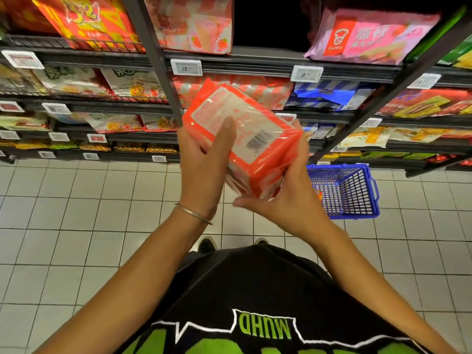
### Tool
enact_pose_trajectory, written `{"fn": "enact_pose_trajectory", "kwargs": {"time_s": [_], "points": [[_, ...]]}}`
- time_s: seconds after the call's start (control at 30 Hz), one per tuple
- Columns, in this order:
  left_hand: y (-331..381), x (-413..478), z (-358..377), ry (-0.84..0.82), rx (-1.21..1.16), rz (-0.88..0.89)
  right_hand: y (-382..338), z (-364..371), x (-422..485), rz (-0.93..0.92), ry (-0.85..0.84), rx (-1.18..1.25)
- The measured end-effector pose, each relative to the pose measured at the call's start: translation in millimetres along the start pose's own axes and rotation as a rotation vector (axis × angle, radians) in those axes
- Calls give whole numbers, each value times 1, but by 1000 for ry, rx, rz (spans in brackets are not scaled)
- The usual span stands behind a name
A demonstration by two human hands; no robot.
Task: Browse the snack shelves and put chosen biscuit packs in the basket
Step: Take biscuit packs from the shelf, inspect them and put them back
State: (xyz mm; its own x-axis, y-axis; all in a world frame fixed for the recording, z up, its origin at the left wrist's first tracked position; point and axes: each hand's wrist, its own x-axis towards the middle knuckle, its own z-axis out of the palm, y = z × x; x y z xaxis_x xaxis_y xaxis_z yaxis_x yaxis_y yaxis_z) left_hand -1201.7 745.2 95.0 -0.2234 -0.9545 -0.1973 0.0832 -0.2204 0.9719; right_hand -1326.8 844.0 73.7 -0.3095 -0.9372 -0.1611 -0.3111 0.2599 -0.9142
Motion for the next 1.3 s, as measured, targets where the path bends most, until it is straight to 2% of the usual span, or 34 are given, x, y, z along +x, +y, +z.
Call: {"fn": "enact_pose_trajectory", "kwargs": {"time_s": [0.1, 0.2, 0.3, 0.4, 0.47, 0.53, 0.63, 0.77, 0.93, 1.1, 1.2, 1.3], "points": [[6, 4, -1, -51, 22, -21, 4, -3, 7, -56, 217, 127], [10, 14, -14, -43, 19, -104, 7, -23, 13, -23, 273, 227], [-1, 17, -24, -13, 105, -141, 12, -35, 17, 114, 287, 468], [-16, 9, -35, 11, 60, -373, 15, -38, 17, 309, 222, 816], [-26, 2, -42, -86, -78, -538, 17, -37, 14, 417, 146, 1031], [-29, -5, -44, -238, -199, -562, 20, -32, 13, 471, 109, 1125], [-28, -8, -35, -360, -195, -460, 21, -24, 12, 528, 110, 1165], [-28, -4, -27, -268, -148, -380, 22, -25, 12, 521, 34, 1154], [-31, -2, -36, -263, -126, -344, 22, -24, 11, 537, -31, 1176], [-31, 1, -44, -255, -91, -335, 28, -34, 14, 488, 64, 1198], [-30, 2, -51, -241, -91, -335, 35, -51, 17, 499, 111, 1112], [-29, 2, -59, -250, -68, -318, 42, -64, 16, 480, 13, 922]]}}
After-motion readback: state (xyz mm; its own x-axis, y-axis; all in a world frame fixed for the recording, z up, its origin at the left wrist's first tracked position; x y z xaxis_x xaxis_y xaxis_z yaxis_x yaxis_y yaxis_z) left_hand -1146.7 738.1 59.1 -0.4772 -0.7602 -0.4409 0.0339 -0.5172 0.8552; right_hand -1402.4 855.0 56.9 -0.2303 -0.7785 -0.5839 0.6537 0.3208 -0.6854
